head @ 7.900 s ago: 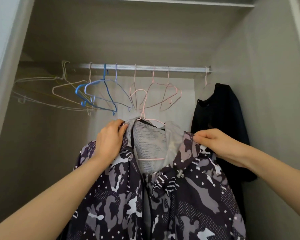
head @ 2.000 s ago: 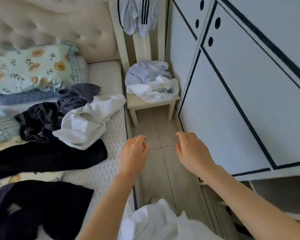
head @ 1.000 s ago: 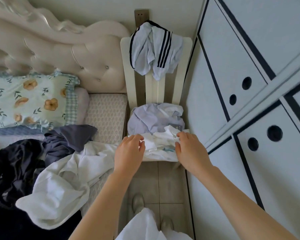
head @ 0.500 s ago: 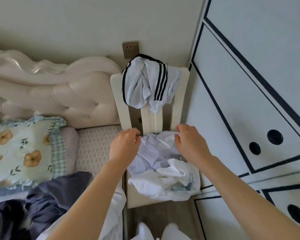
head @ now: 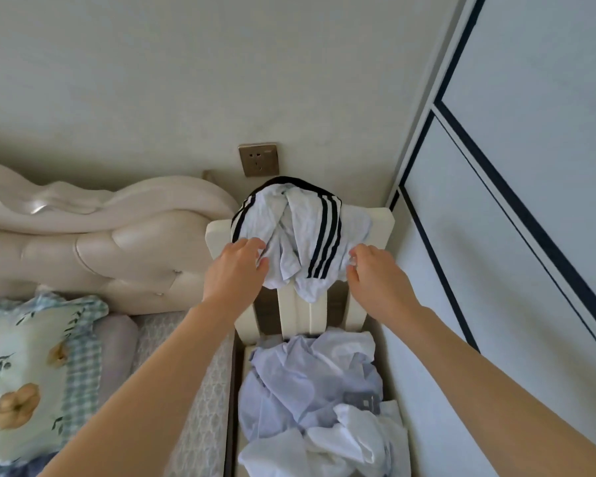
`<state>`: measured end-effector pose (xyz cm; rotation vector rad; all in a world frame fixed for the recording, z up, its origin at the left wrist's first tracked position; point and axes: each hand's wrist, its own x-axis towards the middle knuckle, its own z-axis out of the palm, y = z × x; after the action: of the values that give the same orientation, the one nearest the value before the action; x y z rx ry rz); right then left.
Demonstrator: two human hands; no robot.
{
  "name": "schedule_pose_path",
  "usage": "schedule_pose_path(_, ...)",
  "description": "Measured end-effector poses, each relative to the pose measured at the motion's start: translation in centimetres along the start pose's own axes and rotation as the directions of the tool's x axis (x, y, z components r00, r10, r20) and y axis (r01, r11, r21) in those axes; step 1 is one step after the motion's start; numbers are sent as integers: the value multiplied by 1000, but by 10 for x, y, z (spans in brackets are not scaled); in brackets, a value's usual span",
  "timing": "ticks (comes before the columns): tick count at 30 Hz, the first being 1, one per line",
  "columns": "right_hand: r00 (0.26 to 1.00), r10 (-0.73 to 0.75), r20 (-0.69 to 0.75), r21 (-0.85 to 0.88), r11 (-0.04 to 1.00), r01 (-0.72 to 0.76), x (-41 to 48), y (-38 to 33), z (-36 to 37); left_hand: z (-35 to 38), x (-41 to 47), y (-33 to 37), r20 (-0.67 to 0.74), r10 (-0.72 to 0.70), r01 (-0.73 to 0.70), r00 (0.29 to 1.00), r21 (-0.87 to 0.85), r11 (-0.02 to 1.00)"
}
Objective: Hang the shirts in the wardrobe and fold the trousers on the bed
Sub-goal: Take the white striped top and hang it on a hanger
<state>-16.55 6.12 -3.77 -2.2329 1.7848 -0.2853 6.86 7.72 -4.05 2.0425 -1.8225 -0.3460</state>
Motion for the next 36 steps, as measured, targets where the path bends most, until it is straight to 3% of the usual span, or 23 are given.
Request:
schedule_pose_path(5, 999, -43, -24, 4, 999, 44, 71, 5, -4, 0, 71, 0, -27, 6, -3, 1000, 86, 996)
schedule_pose_path(8, 1000, -18, -21, 21, 1000, 18, 104, 7, -4, 4, 104, -1, -37, -22, 22, 999, 1, 1000)
schedule_pose_path(15, 994, 100, 48, 54, 993, -102, 153, 10, 15, 24, 148, -16, 182, -150, 175, 972, -129, 976)
schedule_pose_path(23, 949, 282, 139, 255, 916, -309, 177, 2, 27, 27, 145, -20, 49, -148, 156, 988, -356, 921)
schedule_pose_path(30, 980, 193, 53, 303, 932, -200, 168, -17, 31, 22, 127, -38, 113, -241, 264, 964, -505, 821)
schedule_pose_path(36, 994, 104, -26, 416, 906, -84, 150, -13, 26, 6, 102, -40, 48, -195, 186, 980, -584, 790)
